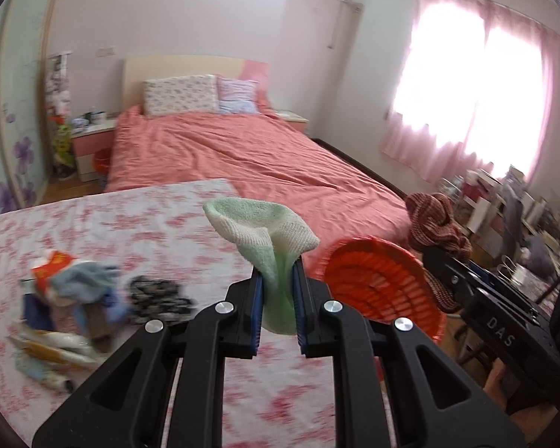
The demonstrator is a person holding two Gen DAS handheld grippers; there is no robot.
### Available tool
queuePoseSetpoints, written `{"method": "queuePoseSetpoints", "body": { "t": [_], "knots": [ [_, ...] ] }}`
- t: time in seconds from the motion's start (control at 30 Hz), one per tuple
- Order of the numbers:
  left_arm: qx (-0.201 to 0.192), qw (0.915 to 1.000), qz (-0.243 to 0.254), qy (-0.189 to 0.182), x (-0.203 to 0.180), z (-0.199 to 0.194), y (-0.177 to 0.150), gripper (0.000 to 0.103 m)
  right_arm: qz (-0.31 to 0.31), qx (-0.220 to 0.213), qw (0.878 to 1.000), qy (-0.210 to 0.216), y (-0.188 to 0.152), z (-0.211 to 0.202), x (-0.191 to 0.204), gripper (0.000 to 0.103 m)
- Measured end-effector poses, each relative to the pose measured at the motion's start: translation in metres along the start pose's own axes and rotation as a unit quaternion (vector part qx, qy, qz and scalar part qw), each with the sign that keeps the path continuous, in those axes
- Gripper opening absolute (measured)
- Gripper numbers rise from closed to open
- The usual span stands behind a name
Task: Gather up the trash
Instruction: 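Carry the green cloth and plaid scrunchie to the red basket and release both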
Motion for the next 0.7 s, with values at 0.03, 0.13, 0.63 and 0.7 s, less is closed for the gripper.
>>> {"method": "queuePoseSetpoints", "body": {
  "t": [0.03, 0.13, 0.63, 0.7],
  "knots": [
    [0.002, 1.0, 0.002, -0.007, -0.006, 0.004, -0.001, 0.015, 0.005, -0.001, 1.0, -0.006, 0.001, 0.001, -0.01, 0.031],
    [0.01, 0.9993, 0.01, -0.035, -0.032, 0.019, -0.007, 0.015, 0.022, 0.0, 0.999, -0.024, 0.0, 0.003, -0.039, 0.031],
    [0.075, 0.9931, 0.037, -0.082, -0.106, 0.092, -0.042, 0.037, 0.092, 0.022, 0.993, -0.071, -0.021, 0.045, -0.141, 0.044],
    [0.088, 0.9929, 0.035, -0.071, -0.102, 0.098, -0.049, 0.044, 0.102, 0.029, 0.992, -0.074, -0.026, 0.054, -0.147, 0.049]
  ]
}}
Point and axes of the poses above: each gripper's, at about its wrist camera, not at the fingertips, and z roughly the way its jaws point, x to its left, y to its top, the point moved 5 cm from there along z, roughly the way its jaws point, and after that the axes turned 13 degrees about -x, right-handed, at the moved point
